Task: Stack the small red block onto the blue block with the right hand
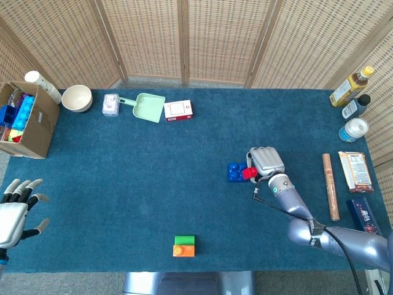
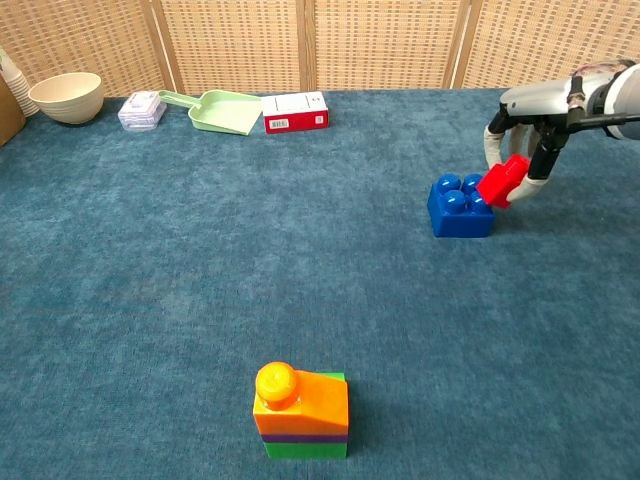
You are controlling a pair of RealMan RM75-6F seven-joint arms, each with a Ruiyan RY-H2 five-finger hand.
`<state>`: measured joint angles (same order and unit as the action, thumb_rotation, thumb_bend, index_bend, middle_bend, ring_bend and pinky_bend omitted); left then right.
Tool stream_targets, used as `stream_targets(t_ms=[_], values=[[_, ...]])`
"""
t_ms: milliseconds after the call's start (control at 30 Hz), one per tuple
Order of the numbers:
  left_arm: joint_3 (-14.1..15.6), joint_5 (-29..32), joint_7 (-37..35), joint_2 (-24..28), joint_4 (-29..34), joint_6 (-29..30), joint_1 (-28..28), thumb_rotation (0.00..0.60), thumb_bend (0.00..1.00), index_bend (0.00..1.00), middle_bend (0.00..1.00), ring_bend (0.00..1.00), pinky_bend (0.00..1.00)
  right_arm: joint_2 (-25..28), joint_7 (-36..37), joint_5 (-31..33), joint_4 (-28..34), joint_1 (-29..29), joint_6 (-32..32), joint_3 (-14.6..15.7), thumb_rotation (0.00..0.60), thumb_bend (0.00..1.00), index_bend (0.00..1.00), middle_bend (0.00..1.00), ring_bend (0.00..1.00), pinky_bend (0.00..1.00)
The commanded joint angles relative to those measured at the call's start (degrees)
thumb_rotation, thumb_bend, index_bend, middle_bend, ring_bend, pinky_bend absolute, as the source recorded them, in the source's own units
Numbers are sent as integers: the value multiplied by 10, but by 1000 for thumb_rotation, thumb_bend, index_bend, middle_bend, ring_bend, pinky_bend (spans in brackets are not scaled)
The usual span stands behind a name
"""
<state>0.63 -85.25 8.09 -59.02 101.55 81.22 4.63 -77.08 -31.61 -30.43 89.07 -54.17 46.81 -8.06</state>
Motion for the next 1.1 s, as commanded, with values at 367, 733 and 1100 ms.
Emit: stream_targets(t_ms=[367,733,1100], values=[[2,2,-10,-3,-8,1,-3,600,312,378,150,136,0,-3,-10,16,8,-16,14,11,600,191,613,310,314,329],[3,3,-19,-9,-19,-2,-3,600,313,376,147,136,0,-10,-31,32,10,-32,31,20,600,191,612,311,314,328],[4,3,-30,-13,-30,-4,-3,600,313,376,146,136,0,-18,-64,45,21,-42,59,30,600,192,611,310,314,329]])
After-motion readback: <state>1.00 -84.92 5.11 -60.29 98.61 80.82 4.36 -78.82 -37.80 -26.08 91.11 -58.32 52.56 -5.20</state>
